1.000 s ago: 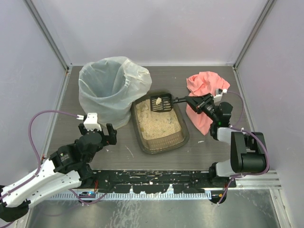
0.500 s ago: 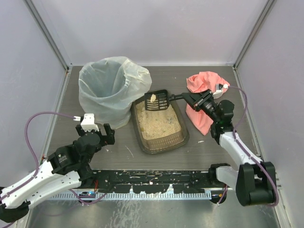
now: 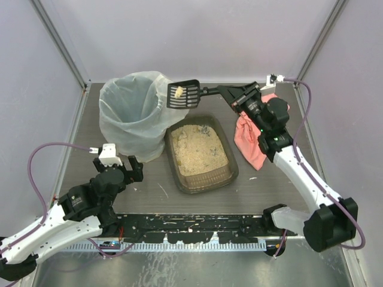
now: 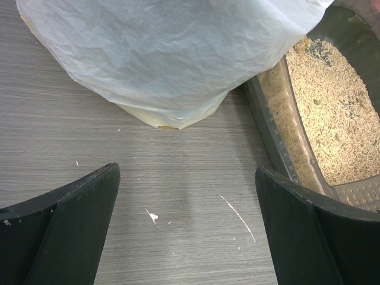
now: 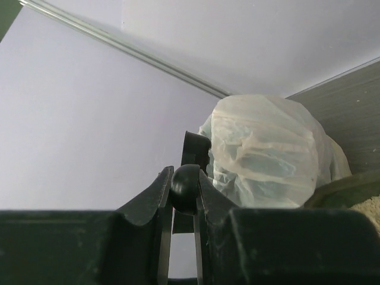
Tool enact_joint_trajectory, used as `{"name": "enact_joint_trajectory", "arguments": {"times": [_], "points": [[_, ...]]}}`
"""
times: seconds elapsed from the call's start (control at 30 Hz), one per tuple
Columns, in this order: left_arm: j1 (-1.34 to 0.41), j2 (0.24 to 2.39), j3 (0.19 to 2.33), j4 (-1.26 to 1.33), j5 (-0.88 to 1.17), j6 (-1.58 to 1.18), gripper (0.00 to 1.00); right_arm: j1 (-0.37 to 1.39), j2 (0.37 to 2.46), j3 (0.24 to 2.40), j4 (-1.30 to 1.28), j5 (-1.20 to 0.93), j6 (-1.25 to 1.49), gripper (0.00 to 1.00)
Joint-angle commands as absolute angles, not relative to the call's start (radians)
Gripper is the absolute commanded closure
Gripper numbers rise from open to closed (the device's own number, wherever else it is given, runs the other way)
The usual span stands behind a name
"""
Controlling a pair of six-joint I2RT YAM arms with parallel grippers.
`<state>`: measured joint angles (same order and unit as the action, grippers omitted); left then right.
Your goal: Clean the litter box
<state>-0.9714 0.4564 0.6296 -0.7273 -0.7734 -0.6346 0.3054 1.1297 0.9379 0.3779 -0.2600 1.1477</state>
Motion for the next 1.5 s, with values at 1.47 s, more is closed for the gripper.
{"name": "enact_joint_trajectory", "arguments": {"times": [1.47], "points": [[-0.974, 0.352, 0.588, -0.683, -0.772, -0.608, 0.02, 0.692, 1.359, 1.393, 0.472, -0.2, 0.095, 0.99]]}}
